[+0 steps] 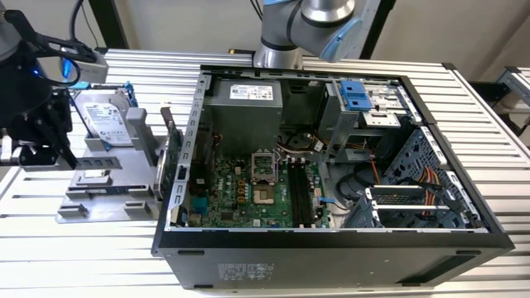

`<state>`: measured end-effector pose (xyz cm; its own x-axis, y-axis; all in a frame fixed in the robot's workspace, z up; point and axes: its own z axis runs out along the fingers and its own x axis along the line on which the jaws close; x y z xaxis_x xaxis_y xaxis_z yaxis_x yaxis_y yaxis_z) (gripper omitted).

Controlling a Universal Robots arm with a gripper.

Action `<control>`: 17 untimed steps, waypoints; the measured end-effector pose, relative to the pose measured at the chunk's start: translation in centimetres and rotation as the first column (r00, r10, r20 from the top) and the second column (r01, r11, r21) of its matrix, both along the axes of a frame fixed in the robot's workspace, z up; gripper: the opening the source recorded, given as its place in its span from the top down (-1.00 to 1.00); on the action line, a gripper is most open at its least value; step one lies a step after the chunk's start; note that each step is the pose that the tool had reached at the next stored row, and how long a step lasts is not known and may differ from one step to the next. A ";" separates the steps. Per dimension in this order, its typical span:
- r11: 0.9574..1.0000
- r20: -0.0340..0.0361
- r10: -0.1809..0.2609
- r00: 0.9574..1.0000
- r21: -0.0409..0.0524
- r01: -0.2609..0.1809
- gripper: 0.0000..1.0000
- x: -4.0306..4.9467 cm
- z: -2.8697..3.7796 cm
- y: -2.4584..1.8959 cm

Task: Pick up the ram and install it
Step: 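Pick up the ram and move it above insertion slot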

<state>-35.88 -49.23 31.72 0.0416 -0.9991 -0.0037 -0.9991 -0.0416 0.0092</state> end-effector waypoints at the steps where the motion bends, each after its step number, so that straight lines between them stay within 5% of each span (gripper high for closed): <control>1: 1.000 0.000 0.000 1.000 0.000 0.000 1.00 0.00 0.08 0.01; 17: 1.000 0.000 0.000 1.000 0.000 0.000 1.00 -0.01 1.57 0.44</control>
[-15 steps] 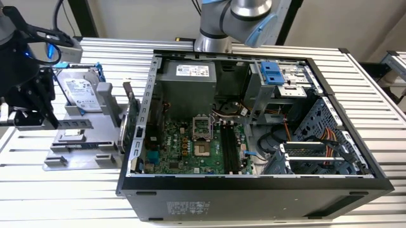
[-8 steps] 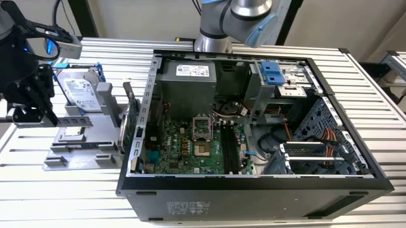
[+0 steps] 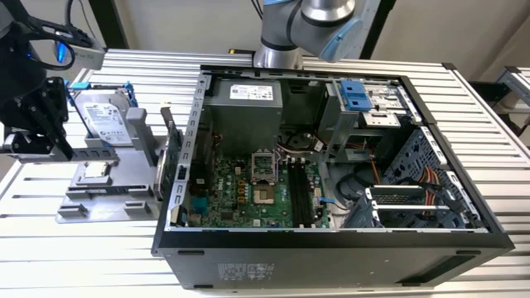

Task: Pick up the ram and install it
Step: 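Pick up the ram and move it above insertion slot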

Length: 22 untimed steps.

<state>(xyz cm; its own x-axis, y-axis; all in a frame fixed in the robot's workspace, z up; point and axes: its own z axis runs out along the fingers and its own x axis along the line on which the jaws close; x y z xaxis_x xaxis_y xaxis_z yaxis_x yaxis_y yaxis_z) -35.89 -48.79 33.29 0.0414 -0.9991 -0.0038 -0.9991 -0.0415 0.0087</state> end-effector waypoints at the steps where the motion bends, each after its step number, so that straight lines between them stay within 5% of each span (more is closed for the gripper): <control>1: 1.000 0.000 0.000 1.000 0.000 0.000 1.00 0.00 0.07 0.00; 22: 1.000 0.001 -0.004 1.000 0.001 0.004 1.00 0.00 1.70 0.00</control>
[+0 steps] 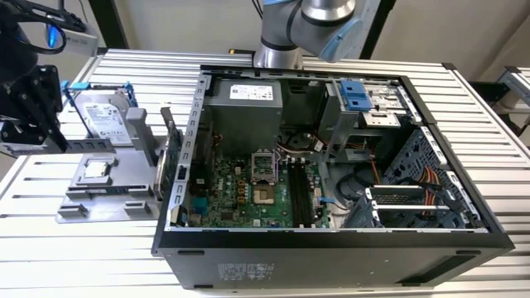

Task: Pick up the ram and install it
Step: 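Pick up the ram and move it above insertion slot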

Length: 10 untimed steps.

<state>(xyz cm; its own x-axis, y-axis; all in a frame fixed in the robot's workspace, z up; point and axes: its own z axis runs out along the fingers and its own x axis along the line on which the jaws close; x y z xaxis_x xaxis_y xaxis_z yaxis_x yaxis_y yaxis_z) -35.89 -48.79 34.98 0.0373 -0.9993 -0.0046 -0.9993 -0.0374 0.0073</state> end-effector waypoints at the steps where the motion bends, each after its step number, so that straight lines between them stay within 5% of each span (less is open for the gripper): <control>1: 1.000 0.000 0.000 1.000 0.000 0.000 1.00 0.00 0.05 0.00; 10: 1.000 0.000 -0.001 1.000 0.000 0.001 1.00 0.00 0.50 0.00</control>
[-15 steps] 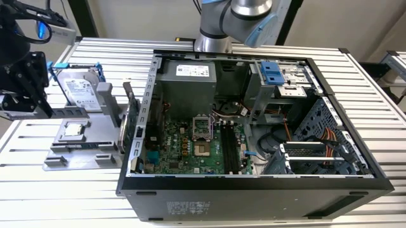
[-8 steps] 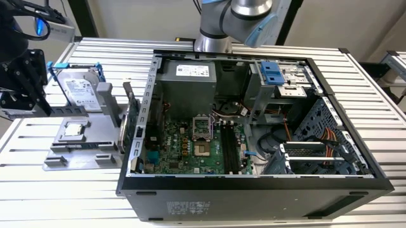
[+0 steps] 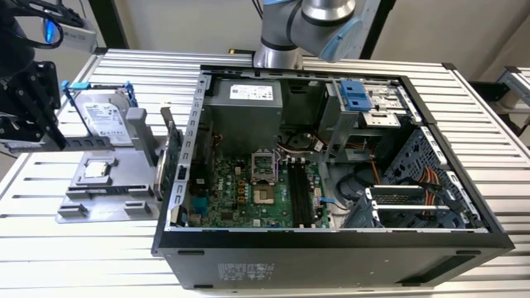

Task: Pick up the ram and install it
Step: 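Pick up the ram and move it above insertion slot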

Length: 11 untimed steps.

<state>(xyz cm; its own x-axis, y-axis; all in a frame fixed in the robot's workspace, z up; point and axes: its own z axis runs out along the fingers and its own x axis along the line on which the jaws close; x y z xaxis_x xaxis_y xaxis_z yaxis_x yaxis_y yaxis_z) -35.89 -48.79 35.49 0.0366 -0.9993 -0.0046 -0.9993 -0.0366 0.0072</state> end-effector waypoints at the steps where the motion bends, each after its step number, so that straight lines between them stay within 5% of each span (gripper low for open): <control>1: 1.000 0.000 0.000 1.000 0.000 0.000 1.00 0.00 0.06 0.00; 11: 1.000 0.000 -0.001 1.000 0.000 0.001 1.00 0.00 0.51 0.00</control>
<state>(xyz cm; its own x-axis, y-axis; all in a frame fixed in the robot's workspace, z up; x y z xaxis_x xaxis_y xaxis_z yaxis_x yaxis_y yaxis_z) -35.89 -48.79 36.00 0.0358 -0.9993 -0.0047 -0.9993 -0.0359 0.0071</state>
